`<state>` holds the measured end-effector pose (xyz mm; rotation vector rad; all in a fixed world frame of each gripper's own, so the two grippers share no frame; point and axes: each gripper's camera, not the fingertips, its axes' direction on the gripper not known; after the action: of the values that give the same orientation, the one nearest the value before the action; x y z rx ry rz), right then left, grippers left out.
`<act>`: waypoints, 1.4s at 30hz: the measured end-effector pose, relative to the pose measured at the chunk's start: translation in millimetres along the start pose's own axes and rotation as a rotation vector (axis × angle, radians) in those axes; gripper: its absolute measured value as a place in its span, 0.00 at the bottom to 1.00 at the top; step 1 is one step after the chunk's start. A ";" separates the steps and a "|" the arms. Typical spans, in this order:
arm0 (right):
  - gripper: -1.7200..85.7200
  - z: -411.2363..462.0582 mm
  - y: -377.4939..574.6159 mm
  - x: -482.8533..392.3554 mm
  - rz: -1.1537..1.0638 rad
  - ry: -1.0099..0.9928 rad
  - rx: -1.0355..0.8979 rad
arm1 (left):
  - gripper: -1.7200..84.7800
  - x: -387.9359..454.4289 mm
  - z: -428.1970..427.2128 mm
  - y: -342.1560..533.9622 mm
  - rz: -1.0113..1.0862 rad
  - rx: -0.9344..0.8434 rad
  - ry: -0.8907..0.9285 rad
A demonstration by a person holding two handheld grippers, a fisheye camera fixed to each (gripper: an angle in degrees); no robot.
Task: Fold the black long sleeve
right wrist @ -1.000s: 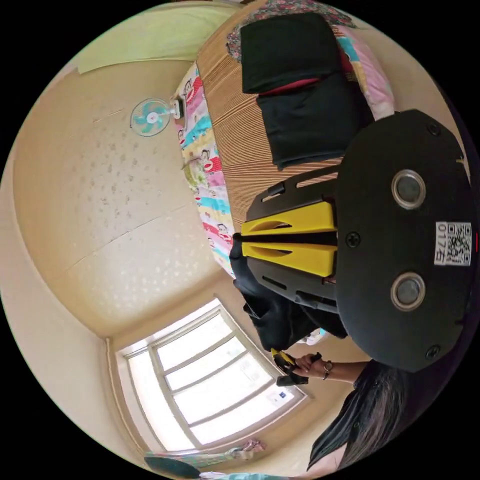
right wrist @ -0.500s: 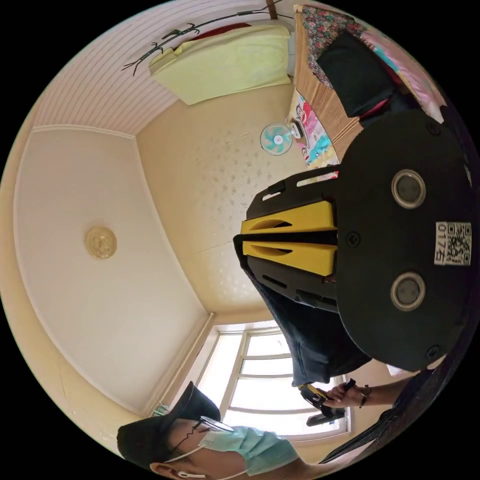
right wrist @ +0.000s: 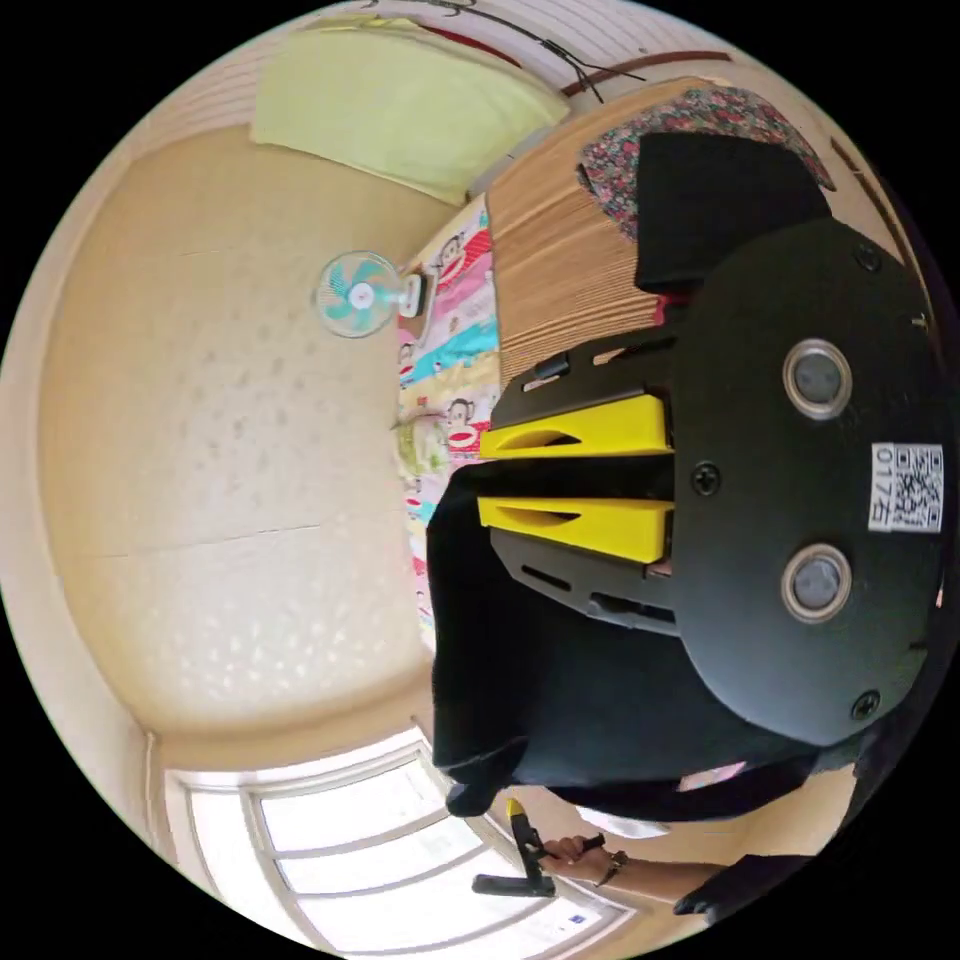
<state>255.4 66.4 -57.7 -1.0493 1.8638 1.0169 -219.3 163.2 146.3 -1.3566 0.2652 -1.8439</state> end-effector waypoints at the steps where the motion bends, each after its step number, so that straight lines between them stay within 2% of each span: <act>1: 0.08 26.1 15.1 7.2 0.030 0.003 -0.076 | 0.09 -8.7 24.7 13.0 -0.010 -0.039 0.001; 5: 0.08 60.2 103.7 -10.5 -0.081 -0.058 -0.149 | 0.11 10.0 92.8 83.6 0.057 -0.139 0.050; 9: 0.09 92.3 227.6 -42.9 -0.151 -0.009 -0.301 | 0.11 78.1 184.3 178.8 0.173 -0.307 0.148; 11: 0.09 108.6 275.1 -52.6 -0.175 0.011 -0.380 | 0.11 101.4 230.2 219.2 0.205 -0.444 0.087; 12: 0.09 126.7 305.7 -53.6 -0.173 0.028 -0.487 | 0.10 106.4 260.7 248.8 0.188 -0.579 -0.022; 13: 0.08 113.8 325.5 -50.0 -0.122 0.026 -0.365 | 0.09 110.2 246.6 267.8 0.177 -0.430 -0.060; 14: 0.08 105.8 331.6 -47.9 -0.107 0.010 -0.345 | 0.08 110.5 241.3 274.6 0.164 -0.421 -0.085; 18: 0.07 76.7 335.7 -32.5 -0.072 -0.097 -0.511 | 0.06 115.2 205.1 297.3 0.175 -0.528 -0.156; 20: 0.06 68.0 335.9 -27.8 -0.094 -0.141 -0.568 | 0.04 109.7 172.5 303.8 0.188 -0.458 -0.156; 22: 0.05 59.5 337.7 -15.5 -0.063 -0.167 -0.575 | 0.08 88.0 116.5 312.8 0.133 -0.287 -0.317; 24: 0.05 57.1 339.8 -6.9 -0.044 -0.178 -0.564 | 0.12 65.2 88.7 317.4 0.086 -0.257 -0.393; 26: 0.05 55.1 338.4 0.1 -0.013 -0.180 -0.569 | 0.15 40.4 86.4 322.8 0.076 -0.348 -0.426; 28: 0.05 52.3 336.7 4.5 0.008 -0.157 -0.578 | 0.15 9.1 111.8 338.2 0.082 -0.547 -0.414; 31: 0.05 45.3 335.0 5.0 0.007 -0.103 -0.593 | 0.09 3.3 94.0 335.1 0.165 -0.555 -0.473; 32: 0.05 42.4 334.2 4.9 0.008 -0.093 -0.594 | 0.07 -0.9 85.8 330.1 0.144 -0.572 -0.439; 33: 0.04 31.0 331.9 2.7 -0.003 -0.095 -0.564 | 0.06 -14.6 55.5 317.5 0.041 -0.526 -0.312; 34: 0.05 11.4 329.8 -5.2 -0.069 -0.163 -0.484 | 0.06 -31.3 13.4 306.8 -0.075 -0.392 -0.104; 35: 0.05 0.2 329.3 -10.7 -0.113 -0.212 -0.436 | 0.06 -39.9 -7.8 302.7 -0.123 -0.317 0.019; 37: 0.07 -41.4 330.3 -39.4 -0.298 -0.437 -0.282 | 0.06 -67.2 -78.1 292.9 -0.235 -0.006 0.444; 39: 0.14 -64.9 330.3 -64.2 -0.400 -0.647 -0.216 | 0.06 -72.4 -109.8 284.2 -0.246 0.141 0.593; 40: 0.18 -77.0 329.1 -81.9 -0.448 -0.775 -0.178 | 0.06 -68.4 -122.0 275.6 -0.230 0.180 0.623; 42: 0.20 -89.4 323.8 -109.9 -0.489 -0.867 -0.111 | 0.06 -57.7 -131.6 262.5 -0.215 0.203 0.614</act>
<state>-13.8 132.0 161.8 -0.8579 0.8121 1.0442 -202.5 -3.3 -101.9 -0.6737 0.2403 -2.3680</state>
